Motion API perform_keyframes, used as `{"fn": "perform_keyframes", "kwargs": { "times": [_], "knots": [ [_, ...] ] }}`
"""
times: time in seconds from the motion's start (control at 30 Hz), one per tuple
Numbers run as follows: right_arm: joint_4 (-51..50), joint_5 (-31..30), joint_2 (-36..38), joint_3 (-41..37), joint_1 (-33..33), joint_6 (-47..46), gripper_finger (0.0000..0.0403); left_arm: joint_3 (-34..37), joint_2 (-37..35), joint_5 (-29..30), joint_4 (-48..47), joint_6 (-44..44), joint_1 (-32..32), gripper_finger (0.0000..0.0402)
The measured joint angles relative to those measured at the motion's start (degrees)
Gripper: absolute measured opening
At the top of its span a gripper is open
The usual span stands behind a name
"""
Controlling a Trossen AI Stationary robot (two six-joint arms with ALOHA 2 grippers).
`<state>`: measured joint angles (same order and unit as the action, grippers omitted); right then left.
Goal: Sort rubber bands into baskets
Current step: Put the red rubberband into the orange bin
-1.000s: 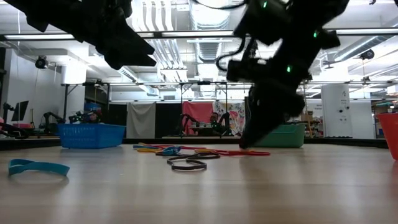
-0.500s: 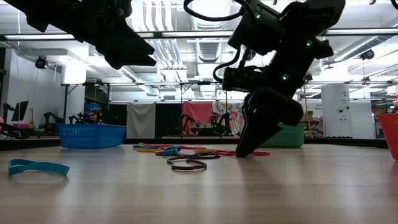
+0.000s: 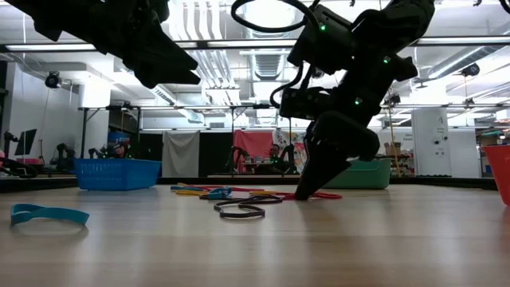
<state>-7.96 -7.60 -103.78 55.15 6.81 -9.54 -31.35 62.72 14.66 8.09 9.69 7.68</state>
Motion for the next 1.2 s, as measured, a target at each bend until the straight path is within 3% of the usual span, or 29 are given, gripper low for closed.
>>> {"fn": "perform_keyframes", "kwargs": {
  "times": [0.6,0.9,1.2],
  "knots": [
    [-13.4,0.8,27.7,-0.2,1.9,-3.5,0.0009,0.0,0.0,1.4,0.1,-1.6,-0.1,0.0223],
    [-25.4,13.2,37.3,-0.1,5.0,-19.9,0.0009,0.0,0.0,1.5,1.0,-2.7,-0.6,0.0223],
    [-34.1,21.4,38.0,0.8,8.4,-32.7,0.0009,0.0,0.0,1.6,4.0,-4.8,-1.8,0.0223]
  ]
}}
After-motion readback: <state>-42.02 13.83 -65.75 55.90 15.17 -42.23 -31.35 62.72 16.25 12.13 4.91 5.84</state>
